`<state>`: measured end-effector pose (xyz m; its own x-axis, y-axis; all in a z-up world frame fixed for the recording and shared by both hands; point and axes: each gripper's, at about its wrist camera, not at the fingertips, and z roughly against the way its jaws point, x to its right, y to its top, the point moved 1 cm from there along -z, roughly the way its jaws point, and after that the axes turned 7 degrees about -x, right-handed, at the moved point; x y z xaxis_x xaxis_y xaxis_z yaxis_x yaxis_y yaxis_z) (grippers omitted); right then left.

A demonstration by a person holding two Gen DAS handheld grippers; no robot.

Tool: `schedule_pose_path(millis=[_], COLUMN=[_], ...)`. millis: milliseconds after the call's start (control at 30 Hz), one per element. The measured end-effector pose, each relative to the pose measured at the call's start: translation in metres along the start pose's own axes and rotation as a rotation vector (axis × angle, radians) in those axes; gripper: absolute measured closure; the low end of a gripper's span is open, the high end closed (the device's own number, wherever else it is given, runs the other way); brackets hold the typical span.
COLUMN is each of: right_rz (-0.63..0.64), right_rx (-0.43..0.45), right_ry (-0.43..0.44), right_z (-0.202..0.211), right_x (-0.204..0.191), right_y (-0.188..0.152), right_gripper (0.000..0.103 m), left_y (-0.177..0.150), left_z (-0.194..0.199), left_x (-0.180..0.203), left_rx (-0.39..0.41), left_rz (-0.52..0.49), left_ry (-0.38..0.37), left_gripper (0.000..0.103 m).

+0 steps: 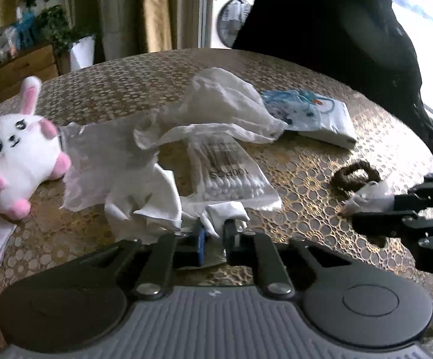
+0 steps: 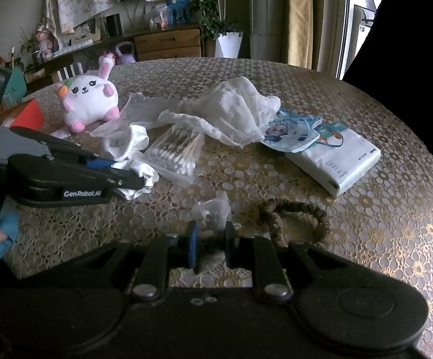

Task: Organize soft objects

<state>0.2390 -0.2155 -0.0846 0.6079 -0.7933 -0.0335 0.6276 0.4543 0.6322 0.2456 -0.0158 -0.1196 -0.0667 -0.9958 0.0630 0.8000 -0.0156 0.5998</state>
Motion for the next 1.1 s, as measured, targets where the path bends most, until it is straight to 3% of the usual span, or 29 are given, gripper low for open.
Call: schedule_pose_path(millis=[200,333,667,1100], right_rz=[0.007,0.018,0.072,0.157], right_rx=[0.020,0.041,0.117,0.213], right_ry=[-0.005,-0.004,0.035,0.123], right_z=[0.008,0.018,0.054,0.094], right_x=[-0.008,-0.016,-0.052,-0.117], right_y=[0.005,0.008,0.025,0.054], right_gripper=[0.087,0.087,0.087,0.087], left_y=[0.002,0.004,-0.004,-0.012], left_z=[0.024,0.046,0.111,0.190], left_x=[-0.018,-0.037,-0.060,-0.102], left_rx=[0.059,0.075,0.125,0.208], left_rz=[0.031,0.088,0.099,0.109], left_ry=[0.018,-0.013,-0.059,-0.021], left_gripper=[0.093,0.093,0.093,0.093])
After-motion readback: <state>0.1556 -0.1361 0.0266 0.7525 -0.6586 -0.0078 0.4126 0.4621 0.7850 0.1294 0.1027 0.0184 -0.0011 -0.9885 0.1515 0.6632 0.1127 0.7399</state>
